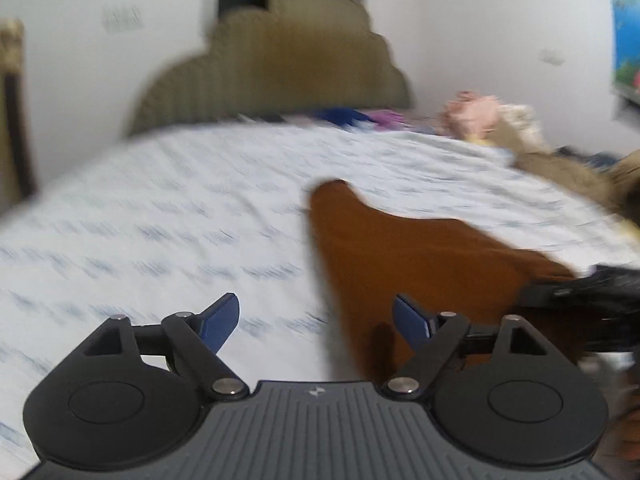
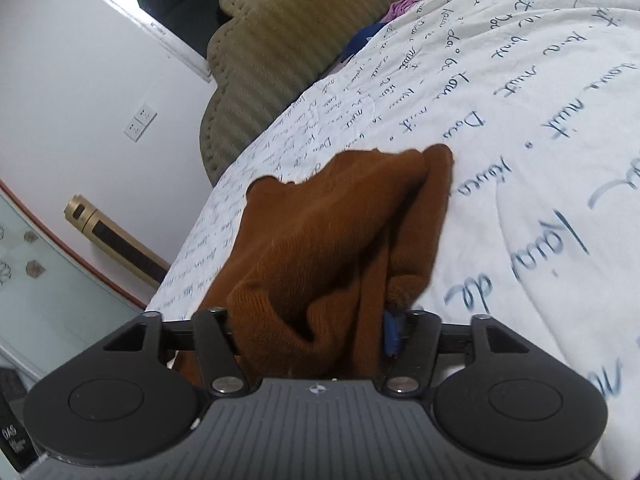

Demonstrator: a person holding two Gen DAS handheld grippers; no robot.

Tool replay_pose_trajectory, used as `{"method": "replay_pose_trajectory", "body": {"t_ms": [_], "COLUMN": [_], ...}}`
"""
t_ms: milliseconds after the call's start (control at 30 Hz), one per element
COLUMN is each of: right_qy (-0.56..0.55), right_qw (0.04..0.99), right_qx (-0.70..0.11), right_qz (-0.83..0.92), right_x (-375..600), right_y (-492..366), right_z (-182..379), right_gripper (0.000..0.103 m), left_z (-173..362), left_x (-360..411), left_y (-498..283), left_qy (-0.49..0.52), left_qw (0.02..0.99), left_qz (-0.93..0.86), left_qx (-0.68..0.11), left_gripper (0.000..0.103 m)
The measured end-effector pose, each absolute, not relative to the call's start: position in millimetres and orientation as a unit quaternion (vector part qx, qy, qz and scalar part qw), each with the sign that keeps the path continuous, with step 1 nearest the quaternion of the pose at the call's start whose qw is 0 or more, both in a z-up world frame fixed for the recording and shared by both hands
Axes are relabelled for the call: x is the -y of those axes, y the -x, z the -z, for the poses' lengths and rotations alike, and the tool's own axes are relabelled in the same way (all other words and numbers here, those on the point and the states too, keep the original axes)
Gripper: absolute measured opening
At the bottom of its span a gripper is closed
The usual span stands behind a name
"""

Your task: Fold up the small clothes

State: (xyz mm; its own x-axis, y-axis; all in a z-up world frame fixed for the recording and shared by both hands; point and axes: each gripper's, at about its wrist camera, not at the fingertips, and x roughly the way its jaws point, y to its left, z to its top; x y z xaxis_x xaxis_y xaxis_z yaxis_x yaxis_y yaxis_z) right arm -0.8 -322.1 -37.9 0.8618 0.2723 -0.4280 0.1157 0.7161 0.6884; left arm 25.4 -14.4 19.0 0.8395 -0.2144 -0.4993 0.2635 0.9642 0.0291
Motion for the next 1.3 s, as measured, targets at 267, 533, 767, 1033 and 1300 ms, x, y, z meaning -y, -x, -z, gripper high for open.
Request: {"method": "replay_pose_trajectory", "body": {"t_ms": [267, 533, 767, 1033, 1300], "right_qy": [-0.277, -0.149, -0.051, -0.108, -0.118], "right_qw": [0.921, 0.960, 0.970, 0.948, 0.948], "right_qx": [-0.274, -0.221, -0.218, -0.275, -0.273], "right_qz": [-0.019, 0.084, 0.099, 0.118, 0.116], "right_x": [294.9, 274.0, 244.7, 257.2, 257.3], "right_y": [10.1, 47.7, 14.7, -0.8, 0.7], "right_z": [36.4, -9.1, -8.5, 39.1, 40.4], "right_gripper": [0.083, 0.097, 0.103, 0.103, 0.103], "left_z": [5.6, 23.2, 26.0, 27.6, 28.2], "left_x": [12.1, 3.7, 4.0, 2.3, 0.5], "left_y": [-38.3, -43.2, -41.3, -44.4, -44.8], "left_qy": [-0.046, -0.026, -0.028, -0.021, -0.015], "left_qw": [0.951, 0.945, 0.946, 0.945, 0.945], "left_qz": [0.088, 0.071, 0.068, 0.066, 0.067], "left_qx": [-0.292, -0.320, -0.315, -0.320, -0.319], "left_gripper": [0.084, 0.084, 0.085, 0.090, 0.092]}}
